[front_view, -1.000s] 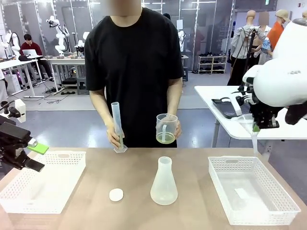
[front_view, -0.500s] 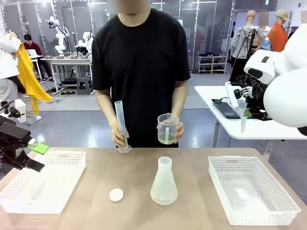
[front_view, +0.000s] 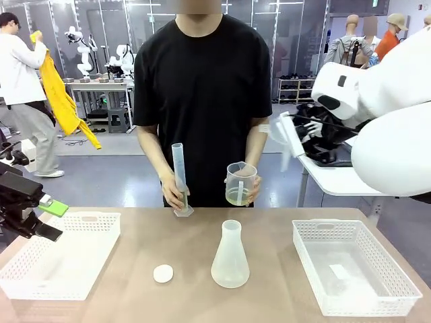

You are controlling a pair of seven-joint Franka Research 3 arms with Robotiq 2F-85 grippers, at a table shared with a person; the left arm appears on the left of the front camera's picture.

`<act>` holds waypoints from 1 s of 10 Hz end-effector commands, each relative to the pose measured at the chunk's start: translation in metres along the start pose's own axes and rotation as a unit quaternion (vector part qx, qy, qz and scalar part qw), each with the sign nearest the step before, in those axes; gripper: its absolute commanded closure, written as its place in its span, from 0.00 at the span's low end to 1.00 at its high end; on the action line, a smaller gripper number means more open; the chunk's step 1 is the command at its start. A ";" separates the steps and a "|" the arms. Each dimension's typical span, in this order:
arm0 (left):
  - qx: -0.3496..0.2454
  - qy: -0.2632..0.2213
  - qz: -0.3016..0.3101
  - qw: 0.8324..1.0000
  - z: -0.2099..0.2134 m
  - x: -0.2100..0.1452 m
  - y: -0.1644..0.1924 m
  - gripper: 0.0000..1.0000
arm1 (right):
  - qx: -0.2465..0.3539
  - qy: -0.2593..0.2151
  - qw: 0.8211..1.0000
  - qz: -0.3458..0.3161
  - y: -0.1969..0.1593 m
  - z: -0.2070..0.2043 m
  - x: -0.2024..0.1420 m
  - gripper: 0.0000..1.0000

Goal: Prepare the solutions needed for the experiment.
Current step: Pick up the Plastic Funnel and insert it into the Big flask.

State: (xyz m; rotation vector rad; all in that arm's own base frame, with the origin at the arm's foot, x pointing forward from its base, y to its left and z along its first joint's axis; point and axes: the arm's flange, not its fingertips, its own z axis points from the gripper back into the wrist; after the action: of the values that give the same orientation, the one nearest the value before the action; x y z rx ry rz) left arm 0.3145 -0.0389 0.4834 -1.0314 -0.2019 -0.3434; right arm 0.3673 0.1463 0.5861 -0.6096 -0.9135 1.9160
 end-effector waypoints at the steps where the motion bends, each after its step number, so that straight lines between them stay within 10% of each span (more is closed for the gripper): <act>1: -0.013 -0.005 -0.010 1.000 -0.001 0.003 -0.001 0.00 | -0.017 -0.101 0.993 0.055 -0.004 0.001 -0.001 1.00; 7: -0.013 -0.005 -0.010 1.000 -0.001 0.003 -0.001 0.00 | -0.009 -0.251 0.962 0.111 -0.005 0.027 0.041 1.00; 10: -0.013 -0.005 -0.010 1.000 -0.001 0.003 -0.001 0.00 | -0.019 -0.221 0.970 0.099 -0.004 0.030 0.050 1.00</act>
State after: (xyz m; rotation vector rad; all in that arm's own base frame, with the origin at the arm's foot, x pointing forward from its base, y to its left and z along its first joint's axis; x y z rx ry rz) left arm 0.3145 -0.0389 0.4833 -1.0312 -0.2018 -0.3435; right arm 0.3207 0.1798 0.6055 -0.2692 -1.1922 2.2810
